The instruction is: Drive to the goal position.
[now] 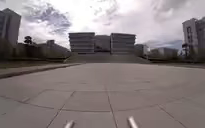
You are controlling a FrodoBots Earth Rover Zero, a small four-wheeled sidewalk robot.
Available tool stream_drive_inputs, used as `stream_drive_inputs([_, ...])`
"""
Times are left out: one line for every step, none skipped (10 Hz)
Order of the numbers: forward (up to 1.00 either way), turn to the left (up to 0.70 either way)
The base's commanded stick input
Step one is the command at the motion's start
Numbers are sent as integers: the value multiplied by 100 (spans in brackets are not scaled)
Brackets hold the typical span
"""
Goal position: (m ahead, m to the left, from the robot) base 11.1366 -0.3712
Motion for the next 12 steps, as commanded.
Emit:
stream_drive_inputs([100,1])
stream_drive_inputs([100,1])
stream_drive_inputs([100,1])
stream_drive_inputs([100,1])
stream_drive_inputs([100,1])
stream_drive_inputs([100,1])
stream_drive_inputs([100,1])
stream_drive_inputs([100,1])
stream_drive_inputs([100,1])
stream_drive_inputs([100,1])
stream_drive_inputs([100,1])
stream_drive_inputs([100,1])
